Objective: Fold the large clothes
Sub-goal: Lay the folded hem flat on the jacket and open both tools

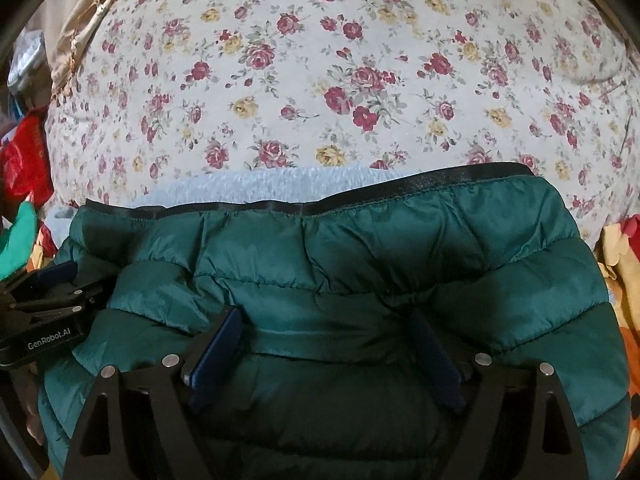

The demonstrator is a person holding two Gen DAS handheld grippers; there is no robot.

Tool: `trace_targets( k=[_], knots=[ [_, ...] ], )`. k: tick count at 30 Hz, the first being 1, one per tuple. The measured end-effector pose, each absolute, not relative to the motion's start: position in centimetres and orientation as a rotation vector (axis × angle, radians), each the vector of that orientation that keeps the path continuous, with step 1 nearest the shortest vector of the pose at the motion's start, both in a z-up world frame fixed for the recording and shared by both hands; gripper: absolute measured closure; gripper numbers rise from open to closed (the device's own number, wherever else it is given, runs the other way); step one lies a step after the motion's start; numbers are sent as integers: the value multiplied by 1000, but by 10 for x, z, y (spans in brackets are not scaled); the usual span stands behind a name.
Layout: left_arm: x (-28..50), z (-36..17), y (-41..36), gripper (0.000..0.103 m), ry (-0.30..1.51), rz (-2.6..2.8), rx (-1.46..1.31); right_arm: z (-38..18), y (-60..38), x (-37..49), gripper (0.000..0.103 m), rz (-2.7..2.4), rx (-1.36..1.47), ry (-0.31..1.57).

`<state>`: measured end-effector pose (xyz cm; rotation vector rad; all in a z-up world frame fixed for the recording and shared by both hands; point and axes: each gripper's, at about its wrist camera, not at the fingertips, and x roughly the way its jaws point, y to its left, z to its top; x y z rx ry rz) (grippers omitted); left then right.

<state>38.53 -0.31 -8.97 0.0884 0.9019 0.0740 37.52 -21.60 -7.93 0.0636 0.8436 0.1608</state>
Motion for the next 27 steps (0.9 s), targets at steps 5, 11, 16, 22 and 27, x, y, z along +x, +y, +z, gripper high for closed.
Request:
trace_targets(
  k=[5, 11, 16, 22, 27],
  knots=[
    [360, -69, 6, 24, 908, 50, 66, -66, -220, 355, 18, 111, 59, 846],
    [317, -64, 18, 24, 875, 58, 121, -58, -239, 307, 18, 99, 77, 819],
    [287, -76, 19, 24, 857, 64, 203, -68, -244, 272, 18, 101, 39, 825],
    [272, -65, 24, 24, 874, 74, 164, -60, -246, 260, 18, 84, 40, 860],
    [247, -45, 35, 24, 859, 66, 90, -44, -265, 245, 19, 89, 127, 846]
  ],
)
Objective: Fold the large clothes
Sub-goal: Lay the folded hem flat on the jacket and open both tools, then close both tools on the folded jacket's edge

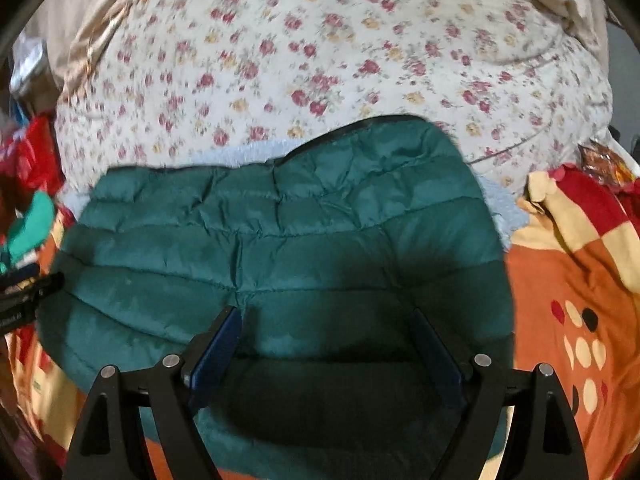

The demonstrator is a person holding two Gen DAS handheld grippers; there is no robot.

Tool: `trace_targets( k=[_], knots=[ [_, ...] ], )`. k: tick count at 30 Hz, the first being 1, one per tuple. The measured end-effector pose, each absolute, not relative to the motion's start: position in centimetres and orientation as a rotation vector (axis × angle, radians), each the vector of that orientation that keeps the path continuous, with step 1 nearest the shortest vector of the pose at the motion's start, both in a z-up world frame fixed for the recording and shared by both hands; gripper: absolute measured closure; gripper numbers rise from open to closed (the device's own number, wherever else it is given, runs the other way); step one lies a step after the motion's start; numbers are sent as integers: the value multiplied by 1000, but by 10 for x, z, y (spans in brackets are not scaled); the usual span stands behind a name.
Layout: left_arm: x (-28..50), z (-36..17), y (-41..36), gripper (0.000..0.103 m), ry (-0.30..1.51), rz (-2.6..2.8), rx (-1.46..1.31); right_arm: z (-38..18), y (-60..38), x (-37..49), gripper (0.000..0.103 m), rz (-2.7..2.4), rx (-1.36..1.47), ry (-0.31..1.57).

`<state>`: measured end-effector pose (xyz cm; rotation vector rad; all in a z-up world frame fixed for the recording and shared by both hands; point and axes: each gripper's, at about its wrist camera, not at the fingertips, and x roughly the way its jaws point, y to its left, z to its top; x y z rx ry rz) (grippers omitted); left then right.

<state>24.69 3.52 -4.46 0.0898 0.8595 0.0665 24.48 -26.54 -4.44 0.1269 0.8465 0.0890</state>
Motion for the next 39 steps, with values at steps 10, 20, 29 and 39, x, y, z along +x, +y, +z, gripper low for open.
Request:
trace_targets(
  k=[10, 20, 29, 39],
  knots=[
    [196, -27, 38, 24, 791, 117, 140, -37, -323, 217, 19, 13, 255, 849],
    [147, 4, 28, 24, 710, 74, 119, -16, -338, 182, 19, -7, 267, 822],
    [121, 19, 36, 24, 691, 75, 92, -1, -343, 165, 19, -2, 282, 810],
    [192, -24, 120, 24, 906, 43, -264, -46, -379, 211, 19, 32, 472, 924]
  ],
)
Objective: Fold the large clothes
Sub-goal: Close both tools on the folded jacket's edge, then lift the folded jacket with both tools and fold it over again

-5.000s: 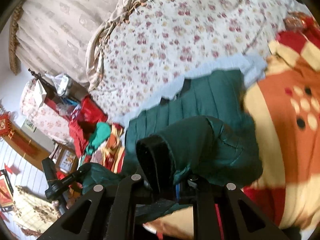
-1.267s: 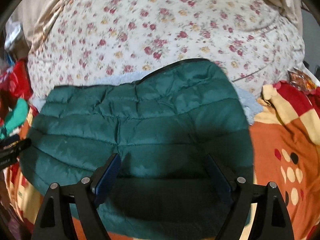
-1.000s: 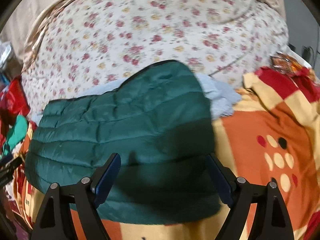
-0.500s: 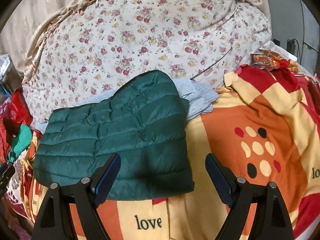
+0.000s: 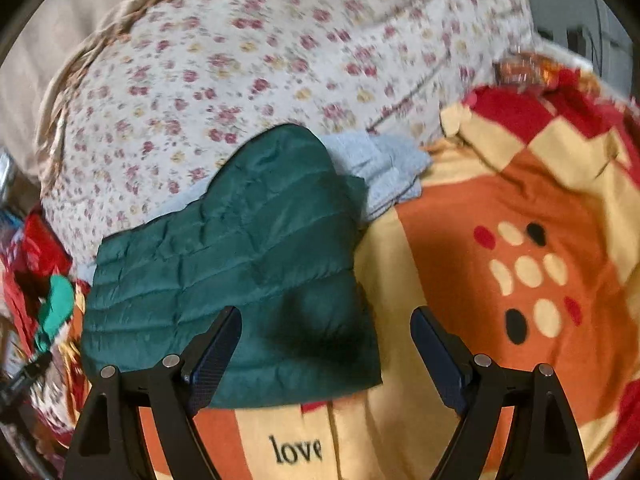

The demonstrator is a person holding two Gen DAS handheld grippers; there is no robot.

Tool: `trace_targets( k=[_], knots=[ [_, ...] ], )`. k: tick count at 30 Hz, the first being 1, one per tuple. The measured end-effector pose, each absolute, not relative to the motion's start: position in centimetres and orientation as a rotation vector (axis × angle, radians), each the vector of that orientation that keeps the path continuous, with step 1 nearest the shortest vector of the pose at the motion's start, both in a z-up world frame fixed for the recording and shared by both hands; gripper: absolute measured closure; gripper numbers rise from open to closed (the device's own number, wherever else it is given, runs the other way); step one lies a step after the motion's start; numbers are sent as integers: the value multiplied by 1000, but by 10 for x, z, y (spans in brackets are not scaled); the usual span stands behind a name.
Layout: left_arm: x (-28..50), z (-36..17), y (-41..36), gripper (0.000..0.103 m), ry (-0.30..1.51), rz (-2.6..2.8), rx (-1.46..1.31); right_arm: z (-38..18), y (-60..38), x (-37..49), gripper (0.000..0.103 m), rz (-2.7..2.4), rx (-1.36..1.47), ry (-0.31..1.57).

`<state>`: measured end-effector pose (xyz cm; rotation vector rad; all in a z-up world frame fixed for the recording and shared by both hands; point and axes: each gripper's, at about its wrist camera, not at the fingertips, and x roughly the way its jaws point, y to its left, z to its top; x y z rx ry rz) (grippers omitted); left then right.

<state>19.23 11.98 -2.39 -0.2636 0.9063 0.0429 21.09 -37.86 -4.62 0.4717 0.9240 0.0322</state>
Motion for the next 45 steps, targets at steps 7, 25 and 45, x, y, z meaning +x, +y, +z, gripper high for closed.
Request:
trace_targets(
  k=[7, 25, 45],
  knots=[
    [257, -71, 144, 24, 1005, -82, -459, -95, -387, 261, 18, 113, 620, 1012],
    [292, -91, 112, 61, 1068, -345, -592, -106, -368, 294, 53, 410, 847, 1024],
    [233, -80, 149, 46, 984, -253, -601, -111, -347, 278, 21, 286, 726, 1026]
  ],
)
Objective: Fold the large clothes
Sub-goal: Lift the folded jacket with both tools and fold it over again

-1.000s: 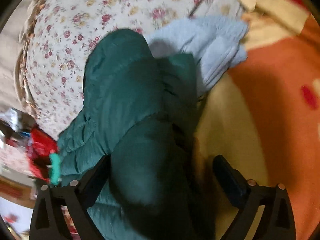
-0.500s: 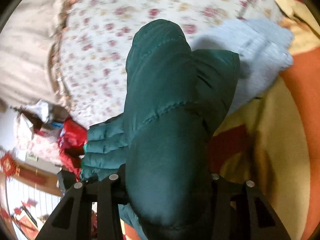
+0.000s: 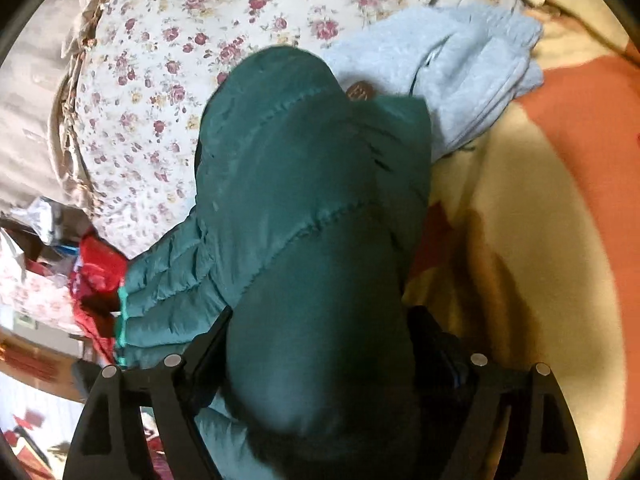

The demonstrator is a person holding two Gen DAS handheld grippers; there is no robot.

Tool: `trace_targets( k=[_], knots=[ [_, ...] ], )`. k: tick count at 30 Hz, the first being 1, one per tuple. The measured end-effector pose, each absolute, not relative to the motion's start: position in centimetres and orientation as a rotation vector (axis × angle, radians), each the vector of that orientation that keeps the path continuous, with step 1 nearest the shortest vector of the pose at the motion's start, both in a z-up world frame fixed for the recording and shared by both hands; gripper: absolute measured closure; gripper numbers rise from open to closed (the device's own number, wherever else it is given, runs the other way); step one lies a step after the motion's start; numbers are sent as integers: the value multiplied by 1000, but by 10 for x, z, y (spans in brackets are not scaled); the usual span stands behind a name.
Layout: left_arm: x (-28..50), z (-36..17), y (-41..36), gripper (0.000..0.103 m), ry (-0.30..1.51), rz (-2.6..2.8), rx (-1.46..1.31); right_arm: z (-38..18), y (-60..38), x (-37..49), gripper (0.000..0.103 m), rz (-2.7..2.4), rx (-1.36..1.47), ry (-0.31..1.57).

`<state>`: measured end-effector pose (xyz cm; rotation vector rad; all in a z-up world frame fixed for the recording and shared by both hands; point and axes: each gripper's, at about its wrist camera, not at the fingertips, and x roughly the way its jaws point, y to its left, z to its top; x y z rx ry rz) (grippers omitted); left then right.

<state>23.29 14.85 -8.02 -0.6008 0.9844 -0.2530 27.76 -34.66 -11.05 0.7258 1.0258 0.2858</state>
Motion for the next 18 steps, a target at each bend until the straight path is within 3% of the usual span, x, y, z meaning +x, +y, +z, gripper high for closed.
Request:
trace_targets(
  k=[7, 8, 9, 10, 11, 18],
  knots=[
    [224, -64, 161, 46, 942, -220, -576, -70, -351, 258, 21, 164, 565, 869],
    [225, -66, 160, 46, 952, -205, -562, -69, -349, 258, 24, 171, 546, 869],
    [225, -68, 158, 55, 962, -194, -549, -71, -343, 259, 30, 196, 521, 883],
    [225, -72, 155, 60, 971, -187, -541, -74, -337, 262, 45, 217, 506, 908],
    [223, -74, 154, 61, 972, -174, -536, -77, -332, 264, 47, 218, 495, 927],
    [217, -89, 154, 62, 981, -107, -513, -86, -317, 268, 47, 206, 473, 932]
  ],
)
